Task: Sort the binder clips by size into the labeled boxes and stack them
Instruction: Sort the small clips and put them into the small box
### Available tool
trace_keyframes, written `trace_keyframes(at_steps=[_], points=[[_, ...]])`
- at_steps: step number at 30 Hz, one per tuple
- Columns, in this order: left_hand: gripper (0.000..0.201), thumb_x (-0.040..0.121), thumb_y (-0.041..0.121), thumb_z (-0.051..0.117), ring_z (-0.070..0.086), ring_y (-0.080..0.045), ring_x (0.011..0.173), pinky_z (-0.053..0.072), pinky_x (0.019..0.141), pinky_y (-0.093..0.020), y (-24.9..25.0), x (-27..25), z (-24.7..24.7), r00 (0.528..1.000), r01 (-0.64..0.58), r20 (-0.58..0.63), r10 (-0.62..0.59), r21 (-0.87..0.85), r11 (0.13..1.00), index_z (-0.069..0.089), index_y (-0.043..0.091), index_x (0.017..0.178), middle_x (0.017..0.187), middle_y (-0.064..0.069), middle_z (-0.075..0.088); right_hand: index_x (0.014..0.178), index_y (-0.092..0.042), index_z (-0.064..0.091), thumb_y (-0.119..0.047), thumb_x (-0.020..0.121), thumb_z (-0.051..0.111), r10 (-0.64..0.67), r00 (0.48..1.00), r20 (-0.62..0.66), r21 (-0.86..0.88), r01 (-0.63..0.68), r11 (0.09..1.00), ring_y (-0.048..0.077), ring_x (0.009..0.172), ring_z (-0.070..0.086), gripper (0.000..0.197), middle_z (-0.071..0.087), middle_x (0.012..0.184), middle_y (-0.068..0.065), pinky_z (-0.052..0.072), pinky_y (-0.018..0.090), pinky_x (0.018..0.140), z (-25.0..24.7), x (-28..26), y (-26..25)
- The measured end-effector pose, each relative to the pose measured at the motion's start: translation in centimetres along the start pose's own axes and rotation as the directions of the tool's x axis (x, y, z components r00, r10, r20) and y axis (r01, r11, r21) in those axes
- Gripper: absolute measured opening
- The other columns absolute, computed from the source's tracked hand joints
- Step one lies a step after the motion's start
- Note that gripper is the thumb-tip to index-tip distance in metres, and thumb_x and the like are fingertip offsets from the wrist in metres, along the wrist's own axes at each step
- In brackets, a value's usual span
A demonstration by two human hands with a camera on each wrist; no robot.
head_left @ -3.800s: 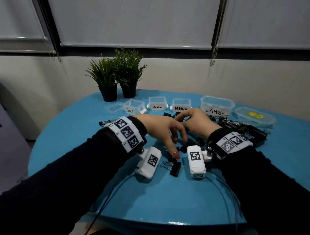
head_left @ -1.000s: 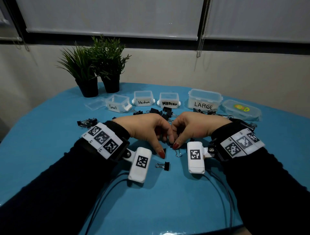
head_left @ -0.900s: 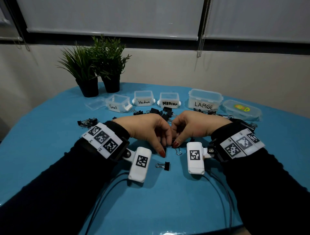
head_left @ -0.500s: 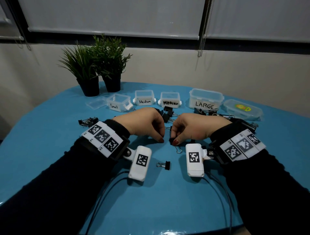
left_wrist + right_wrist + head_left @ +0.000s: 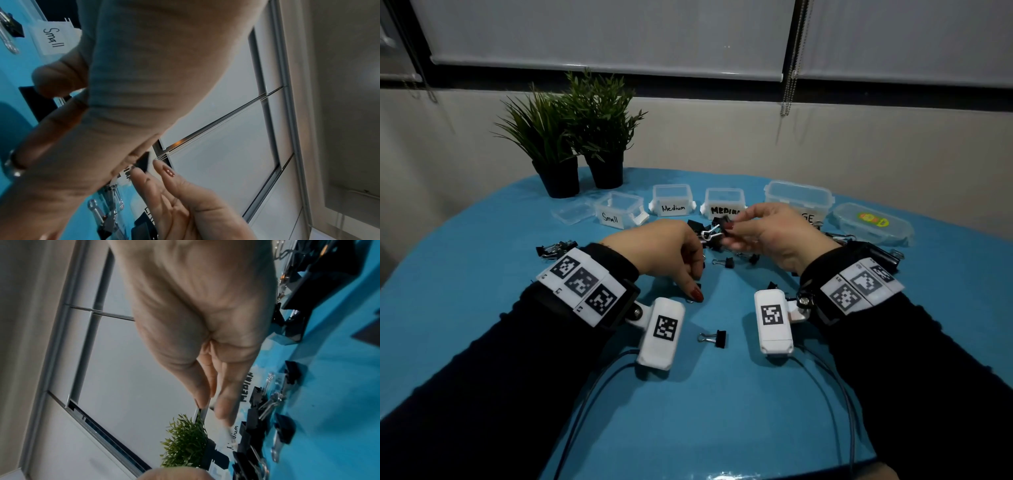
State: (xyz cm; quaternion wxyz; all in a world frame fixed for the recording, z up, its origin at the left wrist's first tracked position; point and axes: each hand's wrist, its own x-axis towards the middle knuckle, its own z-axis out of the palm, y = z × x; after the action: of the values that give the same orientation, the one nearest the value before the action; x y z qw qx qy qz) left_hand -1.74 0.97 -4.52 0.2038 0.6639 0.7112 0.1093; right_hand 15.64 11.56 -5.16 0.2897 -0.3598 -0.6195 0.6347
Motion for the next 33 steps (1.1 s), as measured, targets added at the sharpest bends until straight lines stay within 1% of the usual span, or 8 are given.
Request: trace_keyframes(at_steps=[2, 4, 7, 10, 16, 25, 29, 33], points=[[0.034, 0.056, 0.041, 0.096, 0.062, -0.004, 0.066, 0.047, 0.063, -0.023, 0.1, -0.2, 0.0, 0.999, 0.036, -0.01, -0.036, 0.024, 0.999, 0.076, 0.025, 0.078, 0.072, 0.012, 0.072, 0.107, 0.001, 0.061, 0.016, 0.09, 0.059, -0.011, 1.0, 0.005, 0.105, 0.011, 0.994, 0.031, 0.087, 0.075, 0.023, 0.069, 0.105, 0.026, 0.063, 0.027, 0.069, 0.2, 0.2, 0.1], [0.029, 0.059, 0.037, 0.096, 0.061, -0.003, 0.065, 0.046, 0.06, -0.022, 0.3, -0.3, -0.1, 0.998, 0.062, -0.011, -0.062, 0.022, 0.998, 0.078, 0.023, 0.077, 0.068, 0.014, 0.071, 0.108, -0.002, 0.063, 0.016, 0.089, 0.061, -0.062, 0.997, -0.041, -0.031, 0.061, 0.998, 0.031, 0.091, 0.075, 0.027, 0.068, 0.108, 0.024, 0.064, 0.029, 0.067, 0.0, 0.4, 0.1], [0.024, 0.062, 0.034, 0.095, 0.068, -0.011, 0.074, 0.053, 0.059, -0.025, 0.5, -0.5, -0.2, 0.997, 0.074, -0.004, -0.074, 0.034, 0.997, 0.079, 0.023, 0.076, 0.07, 0.012, 0.073, 0.087, -0.009, 0.067, 0.009, 0.084, 0.073, -0.162, 0.976, -0.143, -0.478, 0.075, 0.875, 0.017, 0.071, 0.074, 0.02, 0.073, 0.09, 0.012, 0.055, 0.025, 0.054, -1.2, 0.5, 0.2], [0.019, 0.065, 0.033, 0.094, 0.073, -0.018, 0.081, 0.063, 0.07, -0.034, 0.7, -0.6, -0.3, 0.997, 0.073, 0.013, -0.073, 0.046, 0.996, 0.079, 0.024, 0.074, 0.073, 0.008, 0.075, 0.078, -0.013, 0.07, -0.003, 0.075, 0.085, -0.146, 0.976, -0.161, -0.683, -0.004, 0.73, 0.006, 0.044, 0.06, 0.019, 0.073, 0.073, 0.006, 0.044, 0.02, 0.043, -1.8, 0.5, 0.1], [0.013, 0.07, 0.023, 0.091, 0.071, -0.011, 0.064, 0.064, 0.075, -0.038, 1.2, -0.9, -0.3, 1.0, 0.015, 0.027, -0.016, 0.024, 1.0, 0.079, 0.022, 0.075, 0.072, 0.008, 0.076, 0.087, -0.009, 0.073, -0.003, 0.07, 0.089, 0.012, 0.99, -0.139, -0.718, -0.109, 0.688, 0.019, 0.054, 0.063, 0.024, 0.077, 0.082, 0.015, 0.061, 0.038, 0.062, -1.4, 0.1, 0.3], [0.021, 0.076, 0.015, 0.084, 0.074, -0.014, 0.084, 0.058, 0.093, -0.04, 1.0, -0.7, -0.1, 0.995, -0.044, 0.087, 0.055, -0.116, 0.992, 0.078, 0.028, 0.092, 0.084, 0.01, 0.078, 0.094, -0.005, 0.071, -0.005, 0.082, 0.081, 0.081, 0.993, -0.082, -0.737, -0.115, 0.666, 0.017, 0.053, 0.06, 0.016, 0.07, 0.073, 0.009, 0.055, 0.028, 0.053, -1.2, 0.2, 0.6], [0.016, 0.087, 0.018, 0.076, 0.071, -0.012, 0.08, 0.057, 0.083, -0.029, 1.1, -0.8, -0.1, 0.987, -0.069, 0.129, 0.093, -0.179, 0.981, 0.079, 0.029, 0.099, 0.086, 0.01, 0.078, 0.083, -0.007, 0.066, -0.006, 0.087, 0.076, 0.138, 0.99, -0.036, -0.72, -0.121, 0.683, 0.014, 0.042, 0.058, 0.01, 0.067, 0.058, 0.005, 0.053, 0.026, 0.049, -1.5, -0.2, 0.5], [0.027, 0.096, 0.0, 0.055, 0.073, -0.015, 0.086, 0.058, 0.071, -0.025, 1.5, -1.1, -0.1, 0.973, -0.056, 0.199, 0.116, -0.287, 0.956, 0.076, 0.017, 0.102, 0.086, 0.0, 0.078, 0.089, -0.007, 0.058, 0.0, 0.094, 0.064, 0.135, 0.99, 0.04, -0.658, -0.075, 0.749, 0.015, 0.051, 0.066, 0.01, 0.07, 0.07, 0.01, 0.052, 0.027, 0.047, -2.9, -1.2, -0.3]])
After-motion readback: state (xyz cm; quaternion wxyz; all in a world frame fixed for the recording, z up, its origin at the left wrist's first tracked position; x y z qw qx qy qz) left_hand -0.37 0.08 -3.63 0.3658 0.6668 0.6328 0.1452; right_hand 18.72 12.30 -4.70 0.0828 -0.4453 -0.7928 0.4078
